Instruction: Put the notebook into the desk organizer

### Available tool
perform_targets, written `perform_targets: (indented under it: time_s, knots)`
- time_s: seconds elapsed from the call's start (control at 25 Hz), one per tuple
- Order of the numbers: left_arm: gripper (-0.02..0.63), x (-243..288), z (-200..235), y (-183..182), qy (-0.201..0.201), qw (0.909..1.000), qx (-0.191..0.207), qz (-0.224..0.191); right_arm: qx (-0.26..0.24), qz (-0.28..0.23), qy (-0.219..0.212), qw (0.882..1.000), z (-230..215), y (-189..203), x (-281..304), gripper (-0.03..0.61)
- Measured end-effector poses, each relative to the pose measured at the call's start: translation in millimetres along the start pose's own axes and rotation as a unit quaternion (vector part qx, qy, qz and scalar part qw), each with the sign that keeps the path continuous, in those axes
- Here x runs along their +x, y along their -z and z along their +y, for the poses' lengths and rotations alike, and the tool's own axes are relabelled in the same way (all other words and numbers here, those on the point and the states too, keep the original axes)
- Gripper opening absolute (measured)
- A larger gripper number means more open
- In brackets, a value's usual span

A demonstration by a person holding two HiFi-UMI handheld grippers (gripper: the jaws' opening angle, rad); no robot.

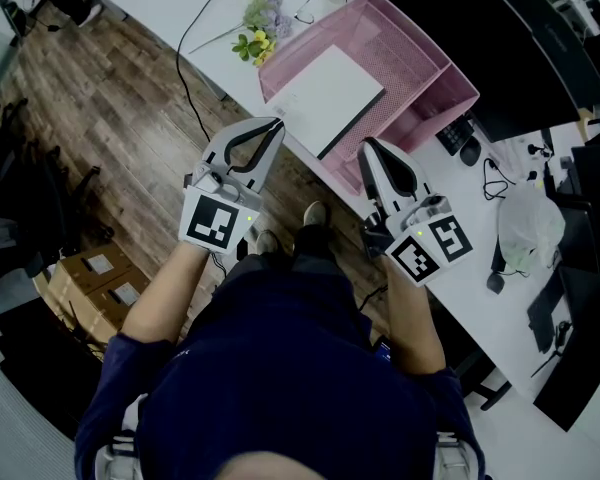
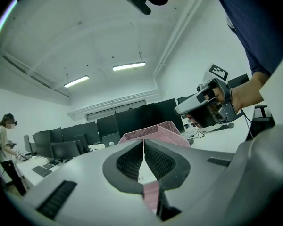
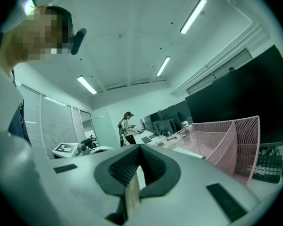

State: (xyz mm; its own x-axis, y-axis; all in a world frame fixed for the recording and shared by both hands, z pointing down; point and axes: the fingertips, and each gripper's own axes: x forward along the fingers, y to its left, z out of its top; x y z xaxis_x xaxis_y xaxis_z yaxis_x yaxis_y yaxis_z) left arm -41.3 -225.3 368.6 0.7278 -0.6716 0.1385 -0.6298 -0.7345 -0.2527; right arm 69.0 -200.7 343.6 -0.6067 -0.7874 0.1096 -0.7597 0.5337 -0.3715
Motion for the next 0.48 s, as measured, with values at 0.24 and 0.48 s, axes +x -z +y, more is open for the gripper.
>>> perform_targets:
  time_s: [0.24, 0.48]
  knots:
    - [0.034, 2.9, 0.4, 2.1, 0.003, 1.0, 0.002, 0.002, -0.001, 0.002, -0.001, 1.0, -1.8, 0.8, 2.4, 0.003]
    - [0.034, 4.9, 1.4, 4.5, 0.004, 1.0, 0.0, 0.004, -0.002, 0.005, -0.002, 1.0, -3.2, 1.4, 5.1, 0.003]
